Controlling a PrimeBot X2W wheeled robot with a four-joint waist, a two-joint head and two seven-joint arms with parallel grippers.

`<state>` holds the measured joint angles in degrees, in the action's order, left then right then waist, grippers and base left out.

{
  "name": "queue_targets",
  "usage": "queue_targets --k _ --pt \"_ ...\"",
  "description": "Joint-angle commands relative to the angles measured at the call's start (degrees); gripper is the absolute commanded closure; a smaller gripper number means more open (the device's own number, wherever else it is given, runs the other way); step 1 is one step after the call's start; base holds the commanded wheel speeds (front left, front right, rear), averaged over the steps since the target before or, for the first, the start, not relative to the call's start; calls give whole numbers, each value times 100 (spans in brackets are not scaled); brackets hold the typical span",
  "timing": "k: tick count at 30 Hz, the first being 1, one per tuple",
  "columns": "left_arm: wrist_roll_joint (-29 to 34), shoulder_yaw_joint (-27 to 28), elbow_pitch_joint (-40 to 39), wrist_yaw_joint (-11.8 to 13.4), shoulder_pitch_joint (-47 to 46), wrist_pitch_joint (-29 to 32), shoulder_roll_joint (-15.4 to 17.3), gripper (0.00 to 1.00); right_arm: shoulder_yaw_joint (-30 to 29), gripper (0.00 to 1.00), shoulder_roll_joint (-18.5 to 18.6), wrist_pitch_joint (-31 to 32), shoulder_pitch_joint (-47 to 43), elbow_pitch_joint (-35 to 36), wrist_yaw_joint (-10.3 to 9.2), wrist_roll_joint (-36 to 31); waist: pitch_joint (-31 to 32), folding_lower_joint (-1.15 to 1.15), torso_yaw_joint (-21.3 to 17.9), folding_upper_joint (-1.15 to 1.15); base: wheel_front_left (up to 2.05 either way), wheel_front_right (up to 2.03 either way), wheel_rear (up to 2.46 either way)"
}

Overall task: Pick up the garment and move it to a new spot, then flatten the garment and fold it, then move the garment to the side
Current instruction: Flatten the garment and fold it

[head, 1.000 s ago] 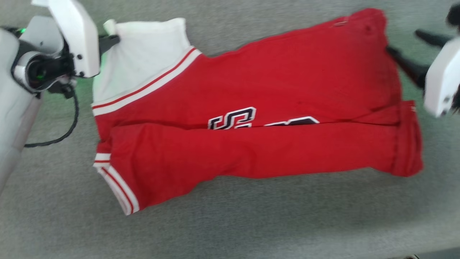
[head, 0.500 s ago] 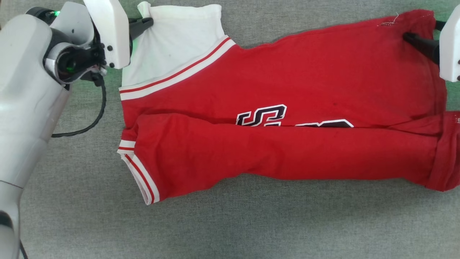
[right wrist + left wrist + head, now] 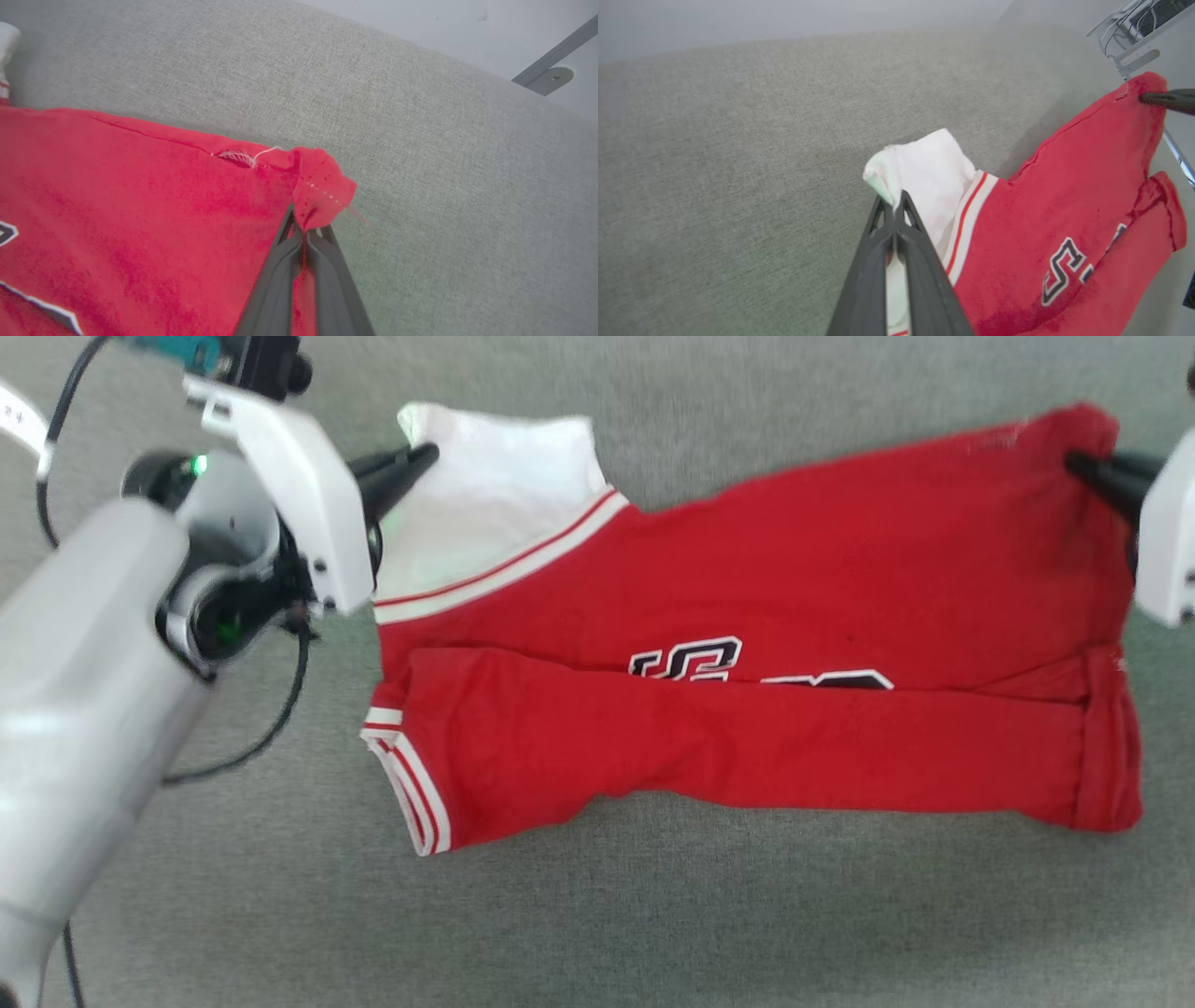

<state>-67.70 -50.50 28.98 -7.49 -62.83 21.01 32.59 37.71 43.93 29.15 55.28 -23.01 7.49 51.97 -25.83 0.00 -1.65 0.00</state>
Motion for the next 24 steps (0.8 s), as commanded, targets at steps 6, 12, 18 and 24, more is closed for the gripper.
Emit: queue_targets --k 6,12,18,24 --pt "-318 -46 -908 10 887 -757 464 100 -84 100 384 -316 -942 513 -1 131 701 0 109 0 0 0 0" --pt "-621 43 -1756 10 1968 -1589 954 100 -538 100 557 -604 -2015 1020 -1 185 942 0 70 0 0 0 0" --pt "-612 -22 -2383 131 3074 -2299 1320 100 -1145 100 515 -754 -3063 1422 -1 -11 1004 0 22 0 0 0 0" --pt "-524 -198 -2549 312 3669 -2660 1227 100 -1794 100 158 -761 -3889 1578 -1 -196 909 0 42 0 0 0 0"
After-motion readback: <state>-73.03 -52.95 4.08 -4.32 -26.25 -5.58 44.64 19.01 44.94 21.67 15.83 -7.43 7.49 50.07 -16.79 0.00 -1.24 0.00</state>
